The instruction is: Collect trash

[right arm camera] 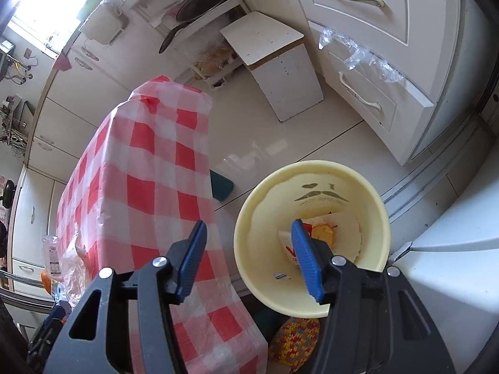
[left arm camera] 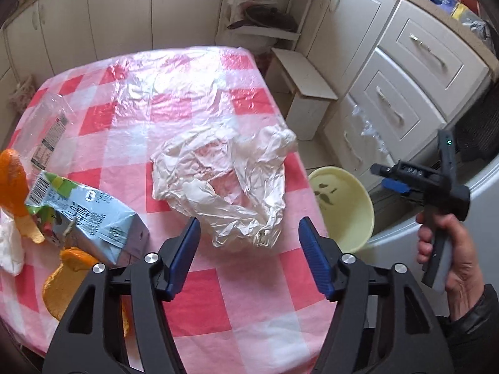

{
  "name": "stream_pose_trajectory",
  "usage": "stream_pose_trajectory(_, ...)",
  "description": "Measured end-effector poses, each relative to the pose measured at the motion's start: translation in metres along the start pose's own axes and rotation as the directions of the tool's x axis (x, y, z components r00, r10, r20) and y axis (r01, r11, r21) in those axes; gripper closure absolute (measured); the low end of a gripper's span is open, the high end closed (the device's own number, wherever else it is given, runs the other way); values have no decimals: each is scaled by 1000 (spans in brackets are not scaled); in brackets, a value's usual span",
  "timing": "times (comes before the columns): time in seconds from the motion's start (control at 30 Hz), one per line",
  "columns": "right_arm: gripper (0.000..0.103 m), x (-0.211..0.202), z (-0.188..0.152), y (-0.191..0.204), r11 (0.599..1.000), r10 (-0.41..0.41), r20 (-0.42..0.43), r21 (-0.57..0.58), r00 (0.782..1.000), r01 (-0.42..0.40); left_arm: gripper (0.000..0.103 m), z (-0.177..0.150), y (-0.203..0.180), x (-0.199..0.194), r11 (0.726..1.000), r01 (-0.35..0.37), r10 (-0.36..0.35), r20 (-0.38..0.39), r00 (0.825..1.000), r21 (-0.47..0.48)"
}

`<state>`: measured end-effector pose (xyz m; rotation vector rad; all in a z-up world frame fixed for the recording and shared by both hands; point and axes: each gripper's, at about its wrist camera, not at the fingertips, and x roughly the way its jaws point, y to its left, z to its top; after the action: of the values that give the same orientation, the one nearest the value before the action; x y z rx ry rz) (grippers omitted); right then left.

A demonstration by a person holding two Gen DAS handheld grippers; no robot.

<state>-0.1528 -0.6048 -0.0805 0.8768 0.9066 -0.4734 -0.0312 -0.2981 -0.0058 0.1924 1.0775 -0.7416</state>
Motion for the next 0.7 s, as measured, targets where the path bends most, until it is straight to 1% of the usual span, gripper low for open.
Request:
stream_pose_trajectory(0.1,48,-2,1,6,1000,8,8,-4,1000,-7,41,4,1,15,999,-28,28,3,1000,-30)
stream_pose_trajectory(0.13,48,-3,1,7,1000,10,9,-6,1000,-10,47,5,3,20,998,-24,24,-1,1000,-52)
stream_pose_trajectory(0.2,48,-3,1,8,1000,15,11,-8,1000,-15,63,9,7,26,994,7,-6,1,1000,-105)
stream_pose_trajectory(0.23,48,-3,1,9,1000,17,12,-9,1000,-17,68,10,9,26,993,18,-16,13,1000,-120)
stream_pose_trajectory(0.27,48,-2,2,9,1000,20,11,-10,1000,-20,70,12,8,26,992,19,-16,20,1000,-121)
stream_pose_trajectory(0.3,48,-2,2,9,1000,23,11,-10,1000,-23,79,14,8,25,993,19,-16,28,999,-116)
stream_pose_trajectory(0.33,48,-2,2,10,1000,29,11,-12,1000,-29,86,16,8,25,993,22,-19,31,999,-112)
stream_pose_trajectory(0.37,48,-3,3,10,999,35,12,-15,999,-35,89,17,8,24,993,33,-29,32,999,-114)
stream_pose_trajectory(0.4,48,-3,3,11,999,38,12,-18,999,-38,98,17,7,23,993,41,-37,34,999,-113)
stream_pose_trajectory(0.47,48,-4,3,12,999,47,15,-21,999,-47,98,18,4,15,993,60,-54,59,997,-98)
stream_pose_trajectory(0.53,48,-6,4,13,998,55,20,-20,998,-54,102,19,-1,7,995,69,-63,77,995,-78)
stream_pose_trajectory(0.7,48,-8,5,14,998,63,26,-18,998,-63,102,21,-8,-5,995,80,-75,98,992,-54)
